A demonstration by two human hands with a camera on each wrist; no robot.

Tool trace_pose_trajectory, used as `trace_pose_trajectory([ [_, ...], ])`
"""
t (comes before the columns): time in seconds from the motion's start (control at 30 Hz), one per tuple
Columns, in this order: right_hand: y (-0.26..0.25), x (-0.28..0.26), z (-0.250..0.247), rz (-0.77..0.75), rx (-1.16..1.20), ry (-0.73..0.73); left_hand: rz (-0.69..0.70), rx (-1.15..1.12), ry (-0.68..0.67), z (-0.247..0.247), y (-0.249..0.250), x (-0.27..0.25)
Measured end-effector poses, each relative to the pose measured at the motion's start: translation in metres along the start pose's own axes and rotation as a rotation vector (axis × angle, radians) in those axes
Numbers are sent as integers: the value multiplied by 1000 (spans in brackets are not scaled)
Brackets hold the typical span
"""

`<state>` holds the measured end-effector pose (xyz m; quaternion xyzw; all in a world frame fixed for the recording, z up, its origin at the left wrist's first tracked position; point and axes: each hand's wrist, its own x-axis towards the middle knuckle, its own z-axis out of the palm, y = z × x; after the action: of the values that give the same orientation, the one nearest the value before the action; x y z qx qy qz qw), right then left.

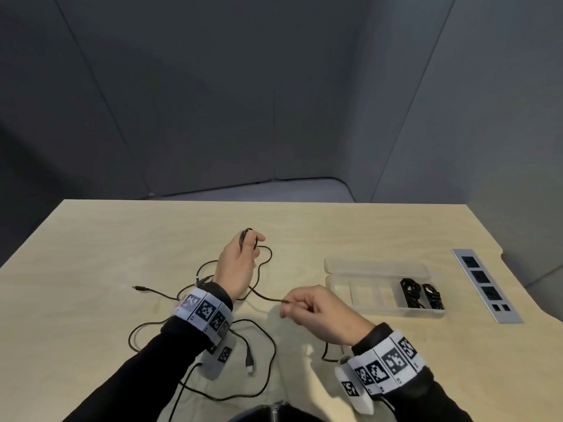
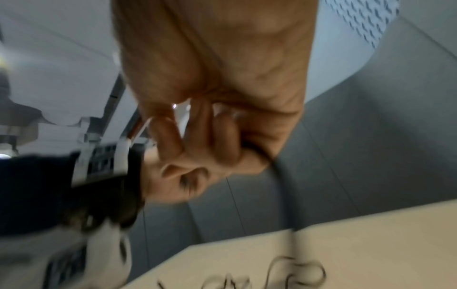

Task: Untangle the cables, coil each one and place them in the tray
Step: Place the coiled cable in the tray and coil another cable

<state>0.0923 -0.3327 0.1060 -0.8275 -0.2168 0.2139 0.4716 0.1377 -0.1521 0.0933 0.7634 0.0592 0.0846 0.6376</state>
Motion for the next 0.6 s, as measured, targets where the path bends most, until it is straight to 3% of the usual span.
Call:
trace_pose_trajectory([
  [0.1, -8, 0, -16, -113, -55, 115, 150, 457, -202, 1, 0, -7],
  [0.17, -7, 5, -22, -147, -124, 217, 182, 625, -349, 8, 3, -14],
  [0.3, 2, 15, -30, -126, -30, 387, 24, 417, -524, 13, 2, -14],
  [0.43, 18, 20, -36, -57, 249, 471, 128, 480, -706, 13, 5, -16],
  [0.53, 21, 20, -36, -37, 341, 432, 24, 253, -731, 14, 2, -18],
  [0.6, 23, 19, -35, -23, 400, 433, -16, 140, -677, 16, 1, -19],
])
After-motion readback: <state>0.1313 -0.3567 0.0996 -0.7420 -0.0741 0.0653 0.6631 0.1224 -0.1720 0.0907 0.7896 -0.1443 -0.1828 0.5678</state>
